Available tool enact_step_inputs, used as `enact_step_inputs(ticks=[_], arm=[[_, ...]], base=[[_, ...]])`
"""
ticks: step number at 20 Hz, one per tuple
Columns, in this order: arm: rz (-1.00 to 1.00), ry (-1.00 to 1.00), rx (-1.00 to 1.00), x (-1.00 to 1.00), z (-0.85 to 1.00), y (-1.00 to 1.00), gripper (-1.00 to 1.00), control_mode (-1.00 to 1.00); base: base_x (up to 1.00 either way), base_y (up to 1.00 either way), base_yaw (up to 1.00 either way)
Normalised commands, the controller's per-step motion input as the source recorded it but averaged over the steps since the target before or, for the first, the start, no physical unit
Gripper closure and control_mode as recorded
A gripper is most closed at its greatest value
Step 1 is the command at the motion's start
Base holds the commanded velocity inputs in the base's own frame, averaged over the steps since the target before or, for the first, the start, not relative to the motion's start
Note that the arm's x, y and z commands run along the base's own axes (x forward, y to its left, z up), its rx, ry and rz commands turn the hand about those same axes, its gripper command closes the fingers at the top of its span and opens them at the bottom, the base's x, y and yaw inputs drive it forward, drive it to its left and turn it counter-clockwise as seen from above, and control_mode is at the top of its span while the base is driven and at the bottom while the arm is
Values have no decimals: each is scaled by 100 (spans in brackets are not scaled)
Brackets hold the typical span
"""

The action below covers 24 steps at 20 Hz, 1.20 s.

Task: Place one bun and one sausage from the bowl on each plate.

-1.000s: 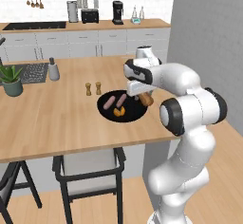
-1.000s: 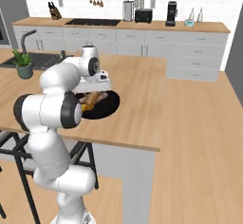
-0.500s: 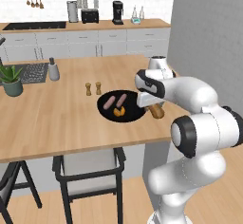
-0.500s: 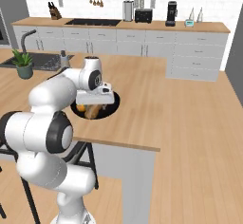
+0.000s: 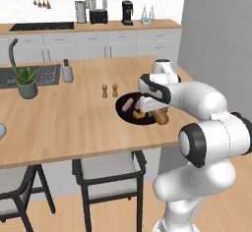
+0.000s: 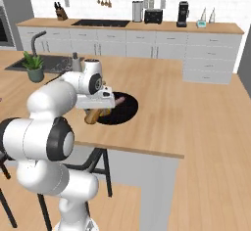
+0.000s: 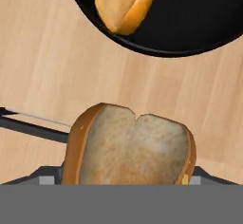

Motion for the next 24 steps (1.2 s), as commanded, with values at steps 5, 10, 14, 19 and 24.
enact_step_inputs(ticks=[5,10,14,19,24], arm=[[0,0,0,0,0,0,100,100],[0,0,0,0,0,0,100,100],[0,0,0,0,0,0,100,100],[0,0,0,0,0,0,100,100],[0,0,0,0,0,0,100,100]], base=[[0,100,0],[3,100,0],[21,100,0],[20,100,0],[53,95,-7]])
